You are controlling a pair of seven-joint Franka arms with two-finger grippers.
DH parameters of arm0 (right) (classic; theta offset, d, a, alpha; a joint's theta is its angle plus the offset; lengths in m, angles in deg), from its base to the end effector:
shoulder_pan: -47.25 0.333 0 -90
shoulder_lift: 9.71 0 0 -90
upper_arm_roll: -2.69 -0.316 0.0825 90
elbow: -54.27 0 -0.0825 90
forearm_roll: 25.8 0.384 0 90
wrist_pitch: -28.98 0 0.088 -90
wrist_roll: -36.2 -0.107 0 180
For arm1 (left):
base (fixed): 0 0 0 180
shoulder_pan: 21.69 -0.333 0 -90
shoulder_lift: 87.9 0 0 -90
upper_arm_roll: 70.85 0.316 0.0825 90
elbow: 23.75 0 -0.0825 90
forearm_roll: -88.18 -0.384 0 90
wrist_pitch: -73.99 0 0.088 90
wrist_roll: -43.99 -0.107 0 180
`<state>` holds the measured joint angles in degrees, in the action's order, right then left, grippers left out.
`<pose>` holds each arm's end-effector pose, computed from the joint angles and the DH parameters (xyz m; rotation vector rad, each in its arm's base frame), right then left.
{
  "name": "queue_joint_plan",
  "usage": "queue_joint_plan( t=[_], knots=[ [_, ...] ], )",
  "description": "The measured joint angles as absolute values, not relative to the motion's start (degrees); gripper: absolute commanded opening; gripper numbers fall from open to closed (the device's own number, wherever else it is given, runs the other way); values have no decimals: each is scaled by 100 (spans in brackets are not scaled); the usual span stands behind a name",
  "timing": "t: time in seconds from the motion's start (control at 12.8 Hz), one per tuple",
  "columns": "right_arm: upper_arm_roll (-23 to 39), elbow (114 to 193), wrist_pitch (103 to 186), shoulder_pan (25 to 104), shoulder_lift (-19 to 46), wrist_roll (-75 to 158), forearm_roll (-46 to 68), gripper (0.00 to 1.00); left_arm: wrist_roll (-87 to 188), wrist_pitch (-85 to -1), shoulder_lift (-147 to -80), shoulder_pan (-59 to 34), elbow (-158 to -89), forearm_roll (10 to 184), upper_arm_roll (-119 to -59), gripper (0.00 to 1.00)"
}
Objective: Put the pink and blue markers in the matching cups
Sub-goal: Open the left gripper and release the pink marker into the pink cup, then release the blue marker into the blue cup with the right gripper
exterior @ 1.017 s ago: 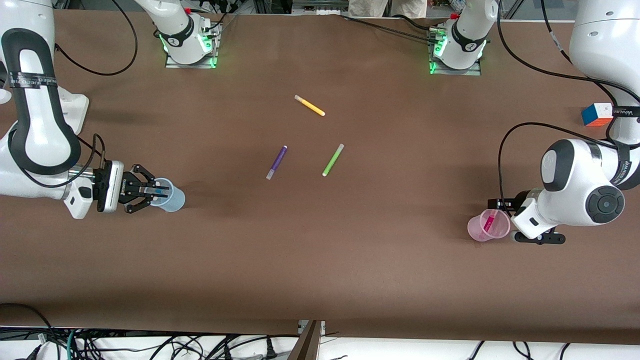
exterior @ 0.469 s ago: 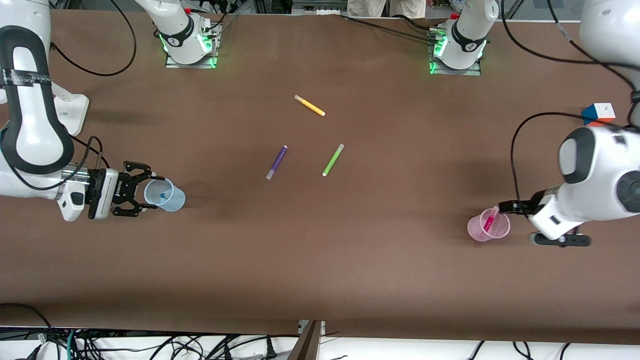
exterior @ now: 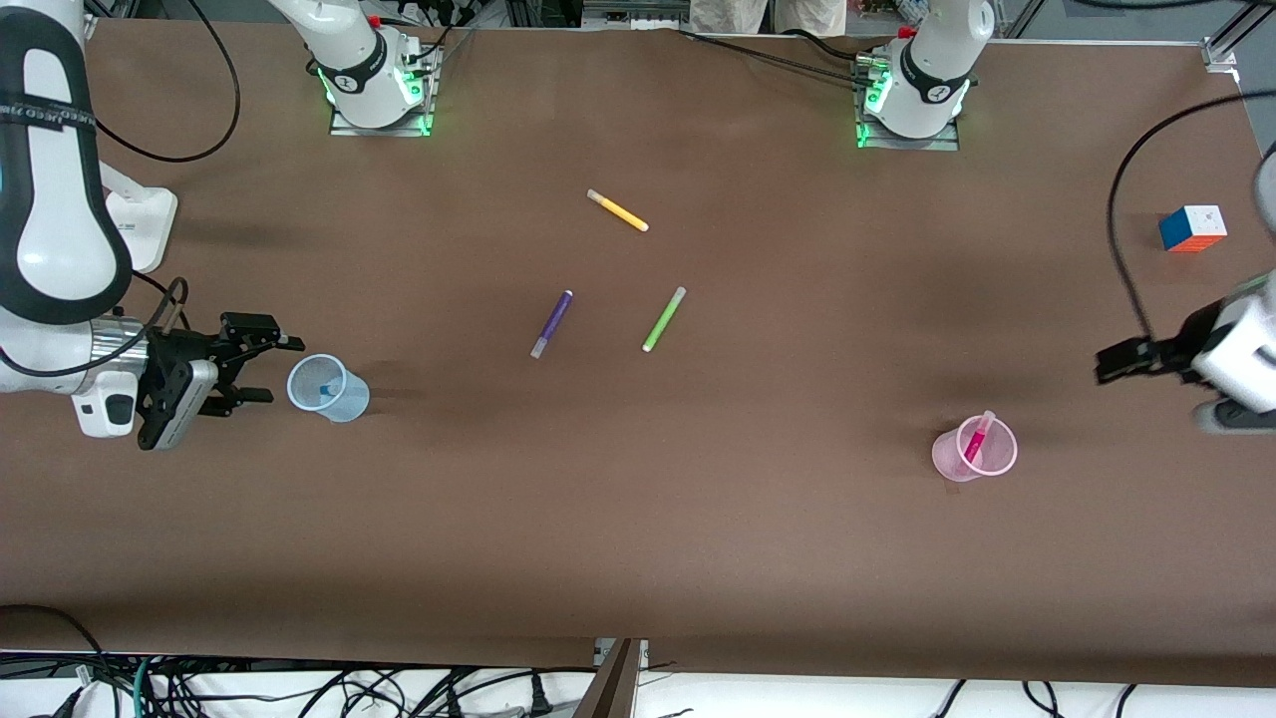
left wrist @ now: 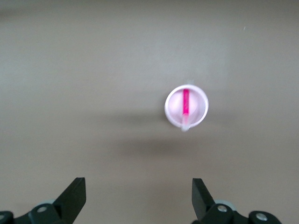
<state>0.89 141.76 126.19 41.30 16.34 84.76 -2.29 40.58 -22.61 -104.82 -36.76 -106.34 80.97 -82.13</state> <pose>0.6563 -0.0124 0.3834 -2.5033 -0.8608 0.0936 0.6413 0.0707 0.5211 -3.0761 0.0056 0.0758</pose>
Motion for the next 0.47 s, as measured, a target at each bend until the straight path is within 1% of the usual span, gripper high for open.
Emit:
queue_joint_plan(
  t=[0.23,0.47],
  knots=[
    [75,13571,11679,4417,1614,6591,-753,100,3698,-1627,-10074,-3920,-10512,8097,-8212,100],
    [122,13382,11080,4432,1609,5483,-970,100,3799,-1226,-9602,-3921,-10481,8191,-8234,100]
  ],
)
